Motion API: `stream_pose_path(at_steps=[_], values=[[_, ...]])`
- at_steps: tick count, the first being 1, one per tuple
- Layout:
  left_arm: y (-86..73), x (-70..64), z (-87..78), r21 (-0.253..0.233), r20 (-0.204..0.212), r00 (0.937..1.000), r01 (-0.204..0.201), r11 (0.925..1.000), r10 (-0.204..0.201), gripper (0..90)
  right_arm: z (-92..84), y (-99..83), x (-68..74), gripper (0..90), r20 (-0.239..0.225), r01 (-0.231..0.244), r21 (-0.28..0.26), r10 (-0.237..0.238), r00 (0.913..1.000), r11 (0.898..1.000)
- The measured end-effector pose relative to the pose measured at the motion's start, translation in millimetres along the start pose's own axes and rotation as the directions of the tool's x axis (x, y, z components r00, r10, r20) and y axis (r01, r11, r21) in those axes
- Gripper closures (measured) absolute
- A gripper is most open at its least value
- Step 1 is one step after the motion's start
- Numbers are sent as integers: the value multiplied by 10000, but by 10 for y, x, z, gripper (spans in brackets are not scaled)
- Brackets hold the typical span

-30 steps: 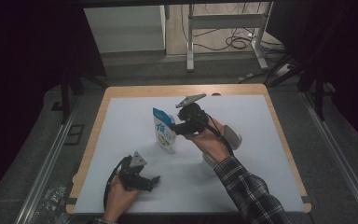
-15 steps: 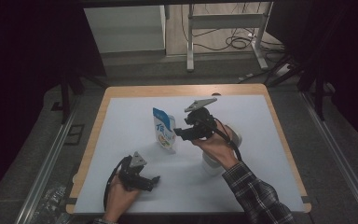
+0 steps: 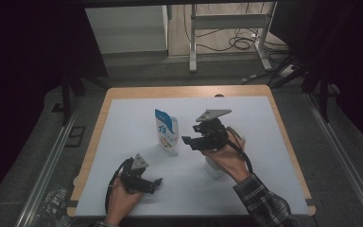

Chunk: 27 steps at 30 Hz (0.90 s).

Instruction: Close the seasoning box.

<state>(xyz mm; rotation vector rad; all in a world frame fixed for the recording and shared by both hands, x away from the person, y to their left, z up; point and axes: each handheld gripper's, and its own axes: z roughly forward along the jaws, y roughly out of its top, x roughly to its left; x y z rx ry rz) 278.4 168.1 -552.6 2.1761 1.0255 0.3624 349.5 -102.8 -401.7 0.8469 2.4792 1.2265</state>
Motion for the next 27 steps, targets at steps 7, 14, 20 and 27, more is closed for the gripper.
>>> stream_pose_path(at_steps=[7,14,20,27], values=[[0,1,-2,10,4,10000,-1,10000,1,5,-116,-169,3,475,-164,-75,-54,74,9998,10000],[-1,0,-1,-13,-5,10000,9,10000,-10,6,-203,-301,-22,507,-141,-273,-67,272,9995,9996],[-1,-2,-3,-3,11,10000,42,10000,-42,7,-258,-416,-24,540,-232,-241,-92,239,9994,9997],[-1,-1,-3,-5,14,10000,40,10000,-40,7,-311,-550,-36,594,-275,-319,41,320,9991,9995]])
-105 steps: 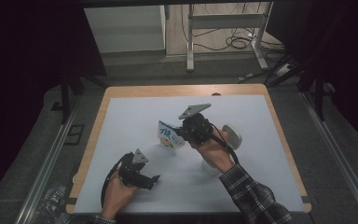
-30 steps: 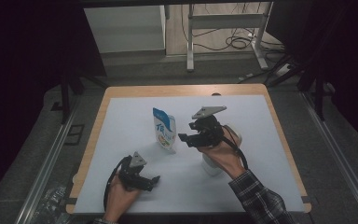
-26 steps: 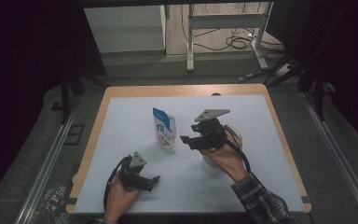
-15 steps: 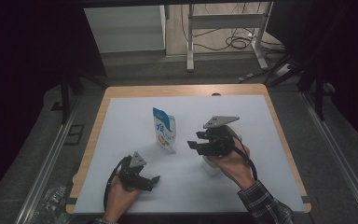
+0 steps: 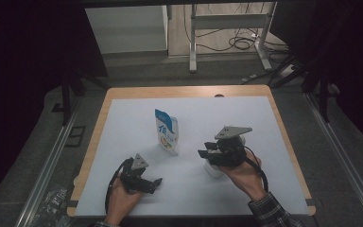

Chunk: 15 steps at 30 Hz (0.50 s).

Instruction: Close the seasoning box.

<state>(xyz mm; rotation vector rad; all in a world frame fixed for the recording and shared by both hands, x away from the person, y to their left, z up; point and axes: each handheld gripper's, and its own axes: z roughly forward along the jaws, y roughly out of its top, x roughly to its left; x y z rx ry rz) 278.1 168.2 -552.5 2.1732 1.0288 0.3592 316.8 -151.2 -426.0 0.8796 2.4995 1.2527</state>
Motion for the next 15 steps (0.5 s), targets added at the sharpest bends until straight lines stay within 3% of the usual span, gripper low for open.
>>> stream_pose_path(at_steps=[6,15], values=[[-1,0,1,-12,-8,10000,1,10000,-1,7,-44,-99,-15,610,191,54,-34,-53,9998,10000],[0,1,0,-7,0,10000,2,10000,-2,7,-173,-250,-40,747,265,127,-163,-122,9996,9998]])
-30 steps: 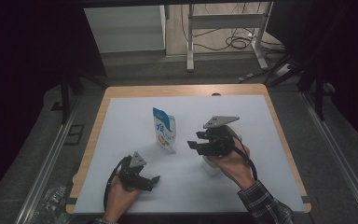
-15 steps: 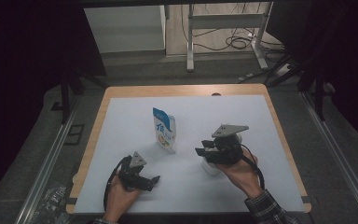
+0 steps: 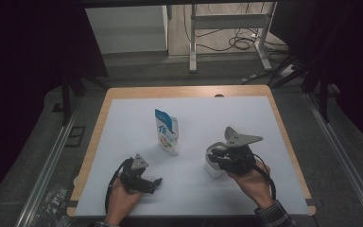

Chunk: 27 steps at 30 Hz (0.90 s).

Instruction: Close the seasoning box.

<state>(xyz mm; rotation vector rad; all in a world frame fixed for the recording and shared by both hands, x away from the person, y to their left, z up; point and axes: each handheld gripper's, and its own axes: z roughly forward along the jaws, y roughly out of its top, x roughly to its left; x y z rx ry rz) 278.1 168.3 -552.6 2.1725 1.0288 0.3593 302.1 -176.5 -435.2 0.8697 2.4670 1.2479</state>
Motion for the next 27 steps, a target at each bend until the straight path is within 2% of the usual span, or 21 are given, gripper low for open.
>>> stream_pose_path(at_steps=[6,10,13,20,27], values=[[0,0,0,-7,0,10000,2,10000,-2,8,-72,-74,-22,811,10,-157,18,157,9999,9999],[-1,-1,1,-14,-5,10000,0,10000,0,8,-162,-160,-41,865,287,-232,16,232,9993,9997],[-1,1,0,0,-7,10000,-25,10000,25,8,-198,-190,-45,871,466,-170,64,167,9988,9998],[-1,2,-1,11,-12,10000,-40,10000,40,8,-367,-261,-103,889,776,-486,-205,501,9957,9986],[-2,-1,2,-31,-16,10000,6,10000,-6,8,-454,-310,-174,890,1004,-708,-179,723,9923,9973]])
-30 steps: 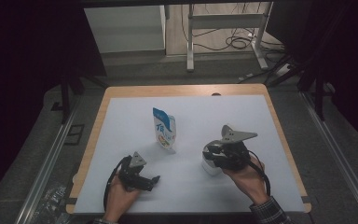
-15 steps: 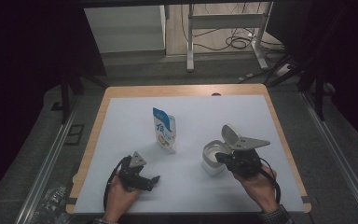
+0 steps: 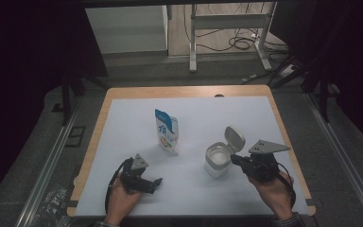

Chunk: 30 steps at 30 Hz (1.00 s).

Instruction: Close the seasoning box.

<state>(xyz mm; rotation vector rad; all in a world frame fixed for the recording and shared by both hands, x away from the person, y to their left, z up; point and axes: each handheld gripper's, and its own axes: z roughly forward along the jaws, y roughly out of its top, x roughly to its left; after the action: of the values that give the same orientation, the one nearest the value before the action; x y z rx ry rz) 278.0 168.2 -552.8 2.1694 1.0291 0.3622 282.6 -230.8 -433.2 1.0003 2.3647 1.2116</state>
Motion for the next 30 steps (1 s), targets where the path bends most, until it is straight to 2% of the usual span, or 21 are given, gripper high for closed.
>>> stream_pose_path(at_steps=[8,24,30], values=[[0,2,-2,24,6,10000,-30,10000,30,8,-40,-58,-147,890,462,-279,55,276,9986,9996],[0,3,-2,25,6,10000,-32,10000,32,9,-7,-77,-436,890,1026,-740,-28,739,9920,9973],[0,1,0,1,1,10000,-3,10000,3,9,-37,-52,-516,889,909,-993,-290,1016,9907,9946]])
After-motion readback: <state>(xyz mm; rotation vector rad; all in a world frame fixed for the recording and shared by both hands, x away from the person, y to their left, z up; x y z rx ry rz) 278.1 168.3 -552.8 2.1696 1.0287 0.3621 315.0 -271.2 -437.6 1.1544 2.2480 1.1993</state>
